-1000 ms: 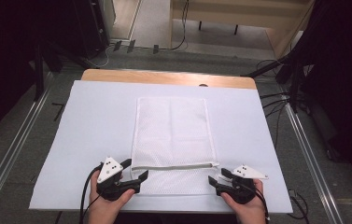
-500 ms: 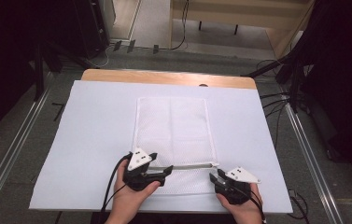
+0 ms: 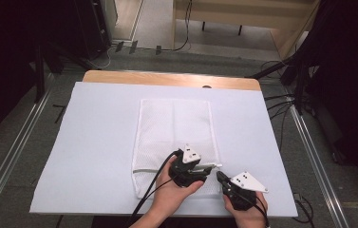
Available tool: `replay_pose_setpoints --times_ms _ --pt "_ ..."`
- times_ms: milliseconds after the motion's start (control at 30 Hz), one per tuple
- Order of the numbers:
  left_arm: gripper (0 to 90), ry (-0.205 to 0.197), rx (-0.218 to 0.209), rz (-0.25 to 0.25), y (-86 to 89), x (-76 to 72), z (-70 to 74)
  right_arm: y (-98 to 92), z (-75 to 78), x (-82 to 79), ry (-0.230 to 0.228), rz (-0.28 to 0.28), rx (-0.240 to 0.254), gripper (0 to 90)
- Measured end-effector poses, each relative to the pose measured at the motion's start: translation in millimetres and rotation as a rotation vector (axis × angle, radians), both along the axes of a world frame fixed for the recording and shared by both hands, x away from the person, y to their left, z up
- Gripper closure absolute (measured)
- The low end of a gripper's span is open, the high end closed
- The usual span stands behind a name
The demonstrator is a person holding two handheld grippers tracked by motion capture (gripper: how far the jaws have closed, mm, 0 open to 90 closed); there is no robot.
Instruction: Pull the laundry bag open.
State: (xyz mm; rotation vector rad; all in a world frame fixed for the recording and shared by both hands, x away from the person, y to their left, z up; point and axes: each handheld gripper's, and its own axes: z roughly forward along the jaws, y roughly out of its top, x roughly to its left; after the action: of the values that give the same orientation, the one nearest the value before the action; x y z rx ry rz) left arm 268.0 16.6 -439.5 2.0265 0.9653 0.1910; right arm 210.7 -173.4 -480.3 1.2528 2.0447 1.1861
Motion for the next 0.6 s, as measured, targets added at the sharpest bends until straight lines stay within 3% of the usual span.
replay_pose_setpoints --times_ms 200,267,367,400,467,533,567,600 --pt "41.5 0.037 -0.018 0.033 -16.3 9.9 4.1 3.9 1.3 -2.1 -0.013 0.019 -0.009 90.0" --pt "40.3 0.048 0.018 0.04 -27.9 14.7 5.4 4.7 1.7 -2.5 -0.019 0.024 -0.014 90.0" --pt "39.2 0.054 0.036 0.051 -35.7 17.5 5.3 5.7 2.5 -3.1 -0.025 0.03 -0.015 90.0" --pt "38.2 0.074 0.069 0.055 -42.9 20.2 3.9 6.4 3.3 -3.5 -0.025 0.04 -0.024 90.0" --pt "37.7 0.083 0.091 0.053 -48.1 21.1 1.9 7.0 3.4 -3.6 -0.027 0.042 -0.023 90.0" --pt "44.0 0.084 0.101 0.053 -48.6 22.0 1.1 6.9 3.4 -3.6 -0.027 0.044 -0.026 90.0" --pt "50.5 0.084 0.101 0.053 -48.6 22.0 1.1 6.9 3.4 -3.6 -0.027 0.044 -0.026 90.0" --pt "60.8 0.093 0.075 0.047 -44.2 23.7 1.6 6.1 3.6 -3.6 -0.028 0.047 -0.025 90.0"
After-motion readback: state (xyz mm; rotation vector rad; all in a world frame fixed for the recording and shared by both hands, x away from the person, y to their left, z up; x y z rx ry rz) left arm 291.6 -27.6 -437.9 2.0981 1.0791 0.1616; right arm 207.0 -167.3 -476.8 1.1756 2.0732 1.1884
